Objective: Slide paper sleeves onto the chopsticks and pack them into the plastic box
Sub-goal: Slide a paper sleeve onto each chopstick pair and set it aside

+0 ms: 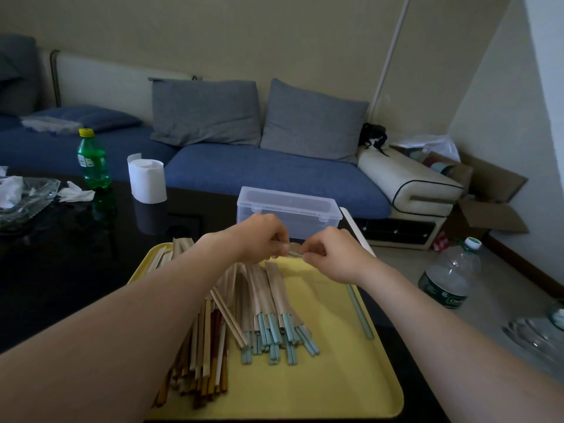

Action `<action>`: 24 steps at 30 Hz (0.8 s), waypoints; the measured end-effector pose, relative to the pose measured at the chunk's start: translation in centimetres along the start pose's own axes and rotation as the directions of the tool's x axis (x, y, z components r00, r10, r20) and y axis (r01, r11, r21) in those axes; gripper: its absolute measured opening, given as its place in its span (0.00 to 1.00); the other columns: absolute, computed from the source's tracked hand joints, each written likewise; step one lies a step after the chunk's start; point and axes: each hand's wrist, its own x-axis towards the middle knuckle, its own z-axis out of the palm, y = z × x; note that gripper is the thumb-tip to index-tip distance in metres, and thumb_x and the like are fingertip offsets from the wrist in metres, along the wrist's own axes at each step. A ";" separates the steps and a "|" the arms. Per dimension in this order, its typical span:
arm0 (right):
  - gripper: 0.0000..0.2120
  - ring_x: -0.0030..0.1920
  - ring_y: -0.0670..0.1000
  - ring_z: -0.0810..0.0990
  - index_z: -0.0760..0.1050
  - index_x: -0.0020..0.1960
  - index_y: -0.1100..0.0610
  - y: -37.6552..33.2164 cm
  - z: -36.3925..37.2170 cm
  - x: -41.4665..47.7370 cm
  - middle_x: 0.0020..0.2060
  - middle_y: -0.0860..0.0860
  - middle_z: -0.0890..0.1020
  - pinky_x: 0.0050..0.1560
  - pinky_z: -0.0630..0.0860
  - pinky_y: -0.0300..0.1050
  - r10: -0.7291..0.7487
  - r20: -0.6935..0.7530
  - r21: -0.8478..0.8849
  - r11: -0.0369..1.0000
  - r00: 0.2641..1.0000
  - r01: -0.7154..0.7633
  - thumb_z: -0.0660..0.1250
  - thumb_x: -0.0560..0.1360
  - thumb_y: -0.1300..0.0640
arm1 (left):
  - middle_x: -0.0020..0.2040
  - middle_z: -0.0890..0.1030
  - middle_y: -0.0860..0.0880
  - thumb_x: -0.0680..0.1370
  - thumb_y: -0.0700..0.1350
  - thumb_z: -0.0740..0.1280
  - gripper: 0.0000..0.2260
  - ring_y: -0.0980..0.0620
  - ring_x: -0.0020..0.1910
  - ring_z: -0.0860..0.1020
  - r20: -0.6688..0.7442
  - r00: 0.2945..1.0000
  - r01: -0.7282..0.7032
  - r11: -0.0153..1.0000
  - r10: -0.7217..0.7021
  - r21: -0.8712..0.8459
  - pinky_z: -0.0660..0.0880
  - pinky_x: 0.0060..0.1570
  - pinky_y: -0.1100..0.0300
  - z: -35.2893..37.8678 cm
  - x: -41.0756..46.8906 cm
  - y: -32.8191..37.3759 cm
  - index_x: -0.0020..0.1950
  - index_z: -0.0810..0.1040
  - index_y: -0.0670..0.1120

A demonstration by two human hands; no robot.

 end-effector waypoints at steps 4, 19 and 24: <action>0.15 0.51 0.51 0.85 0.87 0.54 0.52 0.2 -0.1 0.3 0.48 0.49 0.86 0.56 0.83 0.54 0.155 -0.187 0.048 0.988 0.970 -0.149 0.76 0.78 0.41 | 0.44 0.85 0.50 0.83 0.46 0.69 0.05 0.55 0.41 0.85 -0.048 0.998 0.031 0.996 -0.036 -0.084 0.83 0.51 0.56 -0.3 0.0 -0.1 0.50 0.82 0.47; 0.19 0.55 0.51 0.83 0.75 0.73 0.53 -0.8 0.6 0.5 0.61 0.54 0.84 0.46 0.76 0.40 0.214 -0.105 0.236 0.954 0.971 -0.185 0.66 0.83 0.63 | 0.44 0.84 0.50 0.83 0.47 0.70 0.05 0.54 0.39 0.86 -0.048 0.999 0.014 0.998 -0.016 -0.053 0.83 0.48 0.57 0.3 0.5 0.3 0.48 0.81 0.48; 0.08 0.49 0.57 0.81 0.77 0.59 0.60 -0.2 0.0 -0.1 0.53 0.57 0.81 0.44 0.78 0.47 0.390 -0.106 -0.066 0.915 0.915 -0.397 0.66 0.80 0.64 | 0.45 0.84 0.51 0.83 0.47 0.70 0.04 0.55 0.41 0.85 -0.032 0.999 0.005 0.998 -0.008 -0.065 0.81 0.48 0.59 0.5 0.6 0.3 0.50 0.82 0.49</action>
